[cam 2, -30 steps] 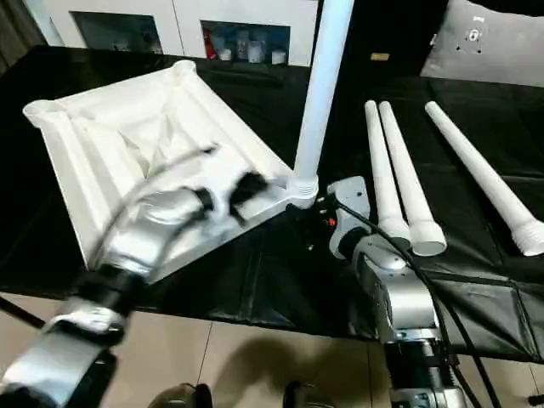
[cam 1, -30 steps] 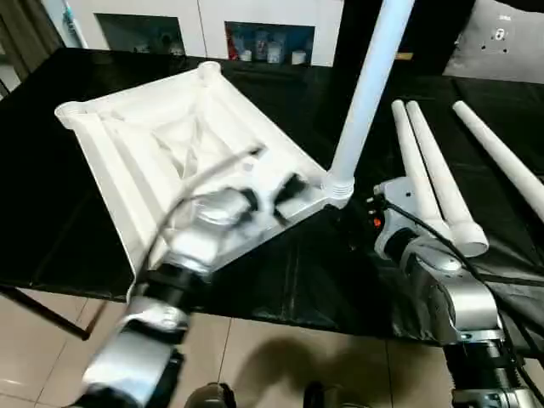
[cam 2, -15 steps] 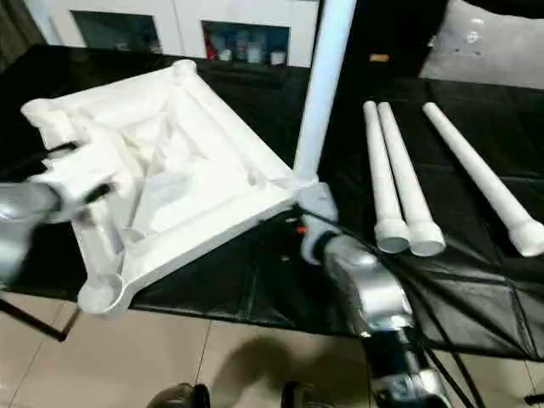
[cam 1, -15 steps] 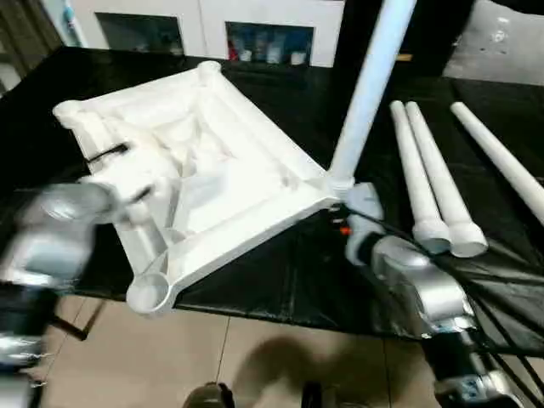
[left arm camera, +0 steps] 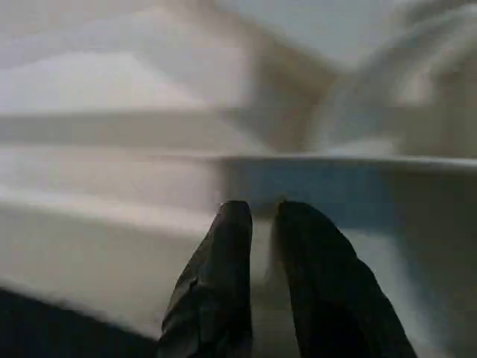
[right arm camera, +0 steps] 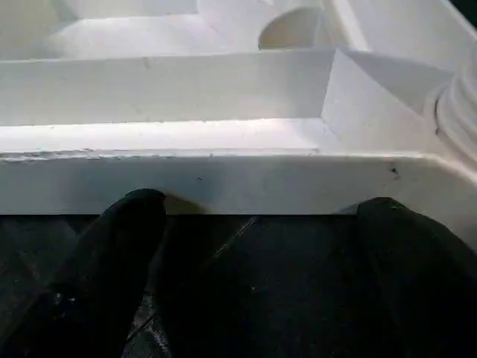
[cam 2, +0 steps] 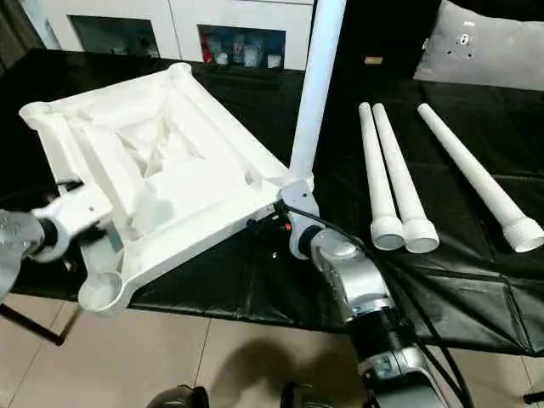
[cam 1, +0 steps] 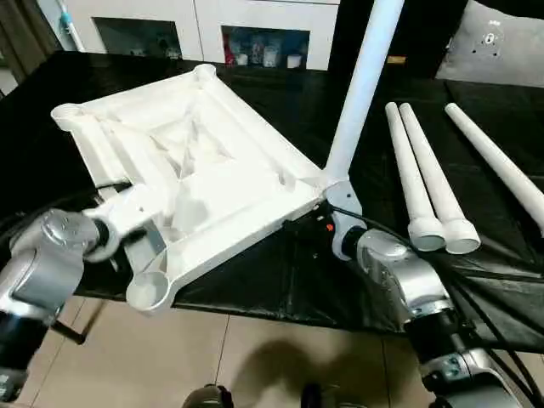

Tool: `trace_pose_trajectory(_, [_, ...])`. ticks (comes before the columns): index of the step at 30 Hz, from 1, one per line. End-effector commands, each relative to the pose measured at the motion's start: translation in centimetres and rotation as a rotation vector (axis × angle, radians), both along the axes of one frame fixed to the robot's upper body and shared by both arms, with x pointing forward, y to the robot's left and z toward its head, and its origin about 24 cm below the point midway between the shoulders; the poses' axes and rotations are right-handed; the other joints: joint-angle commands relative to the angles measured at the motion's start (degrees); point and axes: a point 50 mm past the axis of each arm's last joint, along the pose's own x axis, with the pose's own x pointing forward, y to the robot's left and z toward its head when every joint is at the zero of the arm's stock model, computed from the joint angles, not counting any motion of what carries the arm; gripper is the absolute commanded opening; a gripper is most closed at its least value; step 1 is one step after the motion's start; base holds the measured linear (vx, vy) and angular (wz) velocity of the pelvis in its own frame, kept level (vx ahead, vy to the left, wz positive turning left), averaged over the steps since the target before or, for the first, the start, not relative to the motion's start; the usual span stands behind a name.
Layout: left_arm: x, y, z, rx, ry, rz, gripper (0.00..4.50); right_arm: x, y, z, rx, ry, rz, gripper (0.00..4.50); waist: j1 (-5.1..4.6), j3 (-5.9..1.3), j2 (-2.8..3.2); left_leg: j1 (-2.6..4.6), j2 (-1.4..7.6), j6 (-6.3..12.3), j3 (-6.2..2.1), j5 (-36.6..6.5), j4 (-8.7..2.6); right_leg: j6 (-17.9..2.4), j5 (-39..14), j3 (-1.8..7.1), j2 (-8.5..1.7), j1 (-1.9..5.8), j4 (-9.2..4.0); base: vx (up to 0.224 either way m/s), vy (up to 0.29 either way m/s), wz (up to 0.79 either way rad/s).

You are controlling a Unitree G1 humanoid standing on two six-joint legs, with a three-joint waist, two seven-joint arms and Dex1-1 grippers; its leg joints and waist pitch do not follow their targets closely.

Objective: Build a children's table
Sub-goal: Rotate table base

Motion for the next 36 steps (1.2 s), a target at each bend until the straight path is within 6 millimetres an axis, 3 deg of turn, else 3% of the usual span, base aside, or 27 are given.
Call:
trace_pose_trajectory(1, [-0.9, -1.6, -0.9, -0.071, 0.087, -0.101, 0.88, 0.4, 0.2, 0.2, -0.004, -0.013, -0.007, 4.5, 0.22, -4.24, 0.56, 1.09, 3.32, 2.08, -1.33, -8.1, -3.95, -12.7, -10.7, 4.02, -5.6, 3.47, -2.84, 0.0, 0.0, 0.0])
trace_pose_trajectory(6, [-1.5, -3.7, -0.9, -0.161, 0.118, -0.214, 0.88, 0.7, 0.0, 0.1, -0.015, -0.013, -0.014, 4.5, 0.18, -4.11, 0.45, 1.14, 3.35, 2.1, -1.29, -8.5, -4.03, -12.1, -11.9, 4.02, -5.46, 3.54, -2.9, 0.0, 0.0, 0.0])
trace_pose_trajectory(8, [-2.0, -5.7, -0.8, -0.241, 0.148, -0.314, 0.88, 1.0, -0.2, 0.1, -0.028, -0.012, -0.02, 4.5, 0.2, -4.14, 0.46, 1.17, 3.37, 1.99, -1.25, -8.3, -3.98, -12.0, -12.0, 4.03, -5.47, 3.51, -2.88, 0.0, 0.0, 0.0])
trace_pose_trajectory(9, [-2.0, -5.9, -0.8, -0.247, 0.151, -0.323, 0.88, 1.0, -0.2, 0.1, -0.03, -0.012, -0.021, 4.5, 0.15, -4.17, 0.2, 1.1, 3.36, 2.1, -1.24, -7.8, -3.97, -12.1, -11.6, 4.04, -5.47, 3.62, -2.79, 0.0, 0.0, 0.0])
trace_pose_trajectory(16, [-2.0, -10.5, -1.0, -0.402, 0.168, -0.501, 0.88, 1.2, -1.4, 0.0, -0.06, -0.013, -0.051, 4.5, 0.06, -4.29, 0.1, 0.88, 3.12, 3.3, -1.02, -5.8, -3.65, -12.1, -10.2, 4.02, -5.32, 3.85, -2.83, 0.0, 0.0, 0.0])
trace_pose_trajectory(19, [-1.8, -11.0, -1.0, -0.416, 0.161, -0.512, 0.88, 1.2, -1.6, 0.0, -0.065, -0.014, -0.058, 4.5, 0.03, -4.41, -0.03, 0.74, 3.12, 3.3, -1.13, -5.8, -3.6, -12.0, -10.1, 3.92, -5.37, 4.06, -2.66, 0.0, 0.0, 0.0])
trace_pose_trajectory(21, [-0.6, -12.5, -1.0, -0.436, 0.064, -0.524, 0.88, 1.3, -2.6, 0.1, -0.077, -0.02, -0.1, 4.5, -0.23, -4.39, -0.12, 0.76, 2.9, 3.65, -0.93, -6.3, -3.45, -11.6, -11.0, 3.89, -5.1, 3.98, -3.15, 0.0, 0.0, 0.0])
trace_pose_trajectory(26, [1.4, -14.4, -1.0, -0.478, -0.081, -0.47, 0.88, 1.3, -4.7, 1.0, -0.109, -0.047, -0.195, 4.5, 0.23, -4.67, -0.45, 0.72, 3.05, 3.8, -1.09, -6.4, -3.34, -10.3, -12.7, 3.72, -5.34, 4.12, -3.14, 0.0, 0.0, 0.0])
trace_pose_trajectory(27, [1.4, -14.5, -1.0, -0.483, -0.086, -0.467, 0.88, 1.2, -4.9, 1.1, -0.11, -0.05, -0.202, 4.5, 0.05, -4.54, -0.84, 0.55, 2.91, 4.04, -1.01, -6.0, -3.33, -9.7, -12.8, 3.73, -5.14, 4.16, -3.22, 0.0, 0.0, 0.0])
trace_pose_trajectory(31, [1.2, -16.4, -0.7, -0.614, -0.117, -0.45, 0.88, 1.3, -6.9, 3.1, -0.118, -0.072, -0.352, 4.5, 0.22, -4.95, -0.75, 0.65, 2.99, 4.8, -0.94, -3.7, -3.08, -10.4, -10.4, 3.75, -5.07, 4.09, -2.92, 0.0, 0.0, 0.0])
trace_pose_trajectory(32, [1.0, -16.6, -0.6, -0.635, -0.12, -0.459, 1.16, 1.3, -7.1, 3.4, -0.123, -0.07, -0.378, 4.5, 0.4, -4.98, -0.69, 0.59, 3.0, 5.07, -0.96, -3.1, -3.06, -10.6, -9.8, 3.71, -5.1, 4.12, -2.8, 0.0, 0.0, 0.0])
trace_pose_trajectory(33, [0.9, -16.7, -0.5, -0.66, -0.12, -0.457, 1.16, 1.4, -7.6, 3.7, -0.148, -0.059, -0.419, 4.5, 0.54, -4.95, -0.13, 0.66, 2.99, 5.06, -1.01, -3.4, -3.05, -10.7, -9.7, 3.7, -5.09, 3.99, -2.75, 0.0, 0.0, 0.0])
trace_pose_trajectory(36, [0.5, -16.6, 0.0, -0.712, -0.122, -0.447, 1.36, 1.8, -8.5, 4.3, -0.198, -0.02, -0.493, 4.5, 0.32, -4.91, -0.34, 0.73, 2.88, 4.37, -0.93, -4.4, -3.08, -11.4, -9.9, 3.65, -4.96, 4.01, -2.88, 0.0, 0.0, 0.0])
